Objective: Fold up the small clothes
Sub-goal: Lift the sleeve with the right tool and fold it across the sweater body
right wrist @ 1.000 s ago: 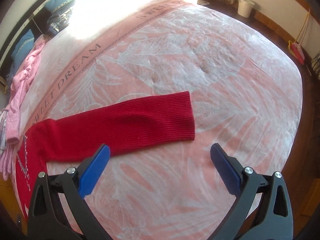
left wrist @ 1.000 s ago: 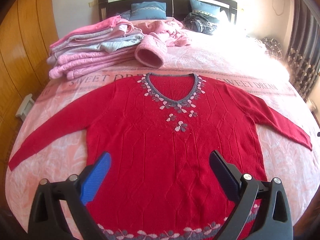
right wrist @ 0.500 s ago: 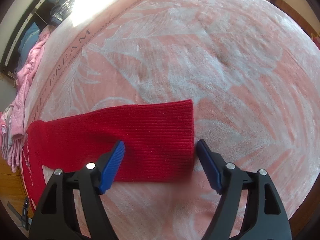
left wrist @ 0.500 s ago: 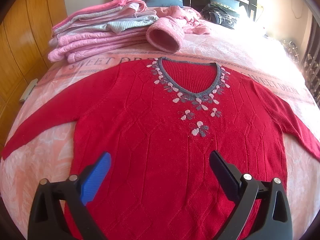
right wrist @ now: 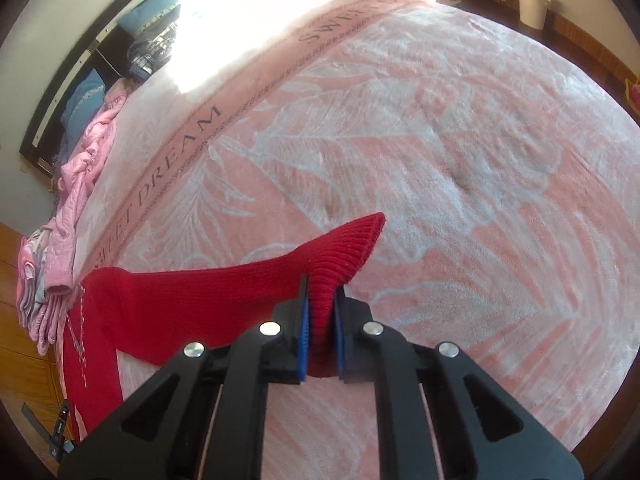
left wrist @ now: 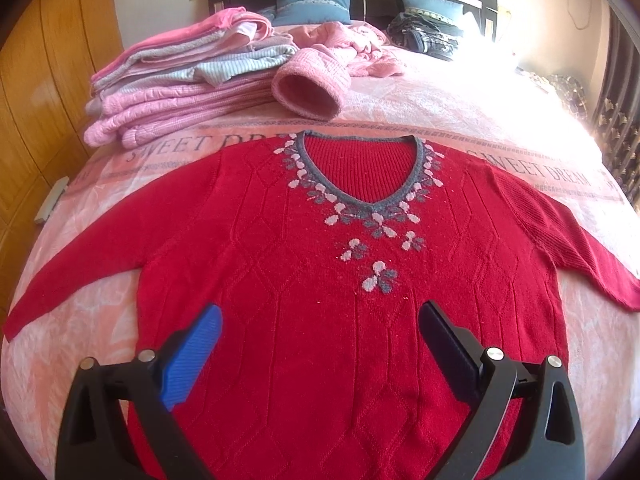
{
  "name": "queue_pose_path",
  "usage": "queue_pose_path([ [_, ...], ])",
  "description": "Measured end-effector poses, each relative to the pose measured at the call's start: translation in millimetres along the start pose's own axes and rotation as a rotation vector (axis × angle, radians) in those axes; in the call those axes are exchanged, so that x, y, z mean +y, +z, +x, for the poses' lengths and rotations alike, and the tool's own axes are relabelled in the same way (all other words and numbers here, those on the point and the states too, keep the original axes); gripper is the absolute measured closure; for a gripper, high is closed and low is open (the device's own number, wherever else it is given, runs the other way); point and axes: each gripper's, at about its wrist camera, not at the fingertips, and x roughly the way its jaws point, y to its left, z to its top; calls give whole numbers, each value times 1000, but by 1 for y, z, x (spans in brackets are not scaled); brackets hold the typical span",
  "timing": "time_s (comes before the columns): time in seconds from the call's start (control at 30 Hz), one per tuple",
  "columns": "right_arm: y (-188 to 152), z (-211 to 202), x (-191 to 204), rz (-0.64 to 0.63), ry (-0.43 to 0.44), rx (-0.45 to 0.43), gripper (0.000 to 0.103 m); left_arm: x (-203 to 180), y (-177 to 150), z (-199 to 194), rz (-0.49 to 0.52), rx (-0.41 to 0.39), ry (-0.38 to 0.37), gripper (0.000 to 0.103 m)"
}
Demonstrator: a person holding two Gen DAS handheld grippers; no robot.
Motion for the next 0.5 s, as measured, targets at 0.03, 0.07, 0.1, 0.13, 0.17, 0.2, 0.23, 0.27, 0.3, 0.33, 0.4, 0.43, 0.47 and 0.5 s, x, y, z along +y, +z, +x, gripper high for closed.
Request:
queue_pose_path([
  [0.03,2,-7,9,-7,4,-24,95,4,3,2,-12,0,1,4],
  [0.07,4,-15,20,-19,10,-46,95,8,5,3,-22,0,0,4],
  [0.1,5,-23,32,-36,14,-69,95,12,8,6,-26,2,-3,4],
  [0.13,6,-30,45,-53,16,-90,95,14,10,8,-26,7,-6,4],
  [0.17,6,-38,58,-64,22,-108,95,17,13,10,-26,10,-8,4],
  [0.2,7,-43,73,-69,29,-124,95,20,16,12,-27,8,-9,4],
  [0.23,8,-48,88,-76,46,-139,95,24,18,13,-30,4,-9,4],
  [0.27,7,-52,105,-87,61,-149,95,26,20,14,-33,0,-10,4],
  [0.3,7,-54,125,-105,60,-160,95,29,21,15,-36,-3,-11,4],
  [0.33,6,-57,145,-133,57,-173,95,31,23,16,-39,-6,-15,4],
  [0.4,1,-63,185,-200,43,-196,95,35,25,17,-44,-10,-26,4],
  [0.43,-3,-63,204,-231,29,-204,95,37,26,18,-45,-12,-34,4],
  [0.47,-7,-63,222,-260,20,-209,95,38,26,19,-44,-13,-44,4],
  [0.5,-11,-61,238,-283,19,-210,95,39,27,20,-44,-13,-53,4],
])
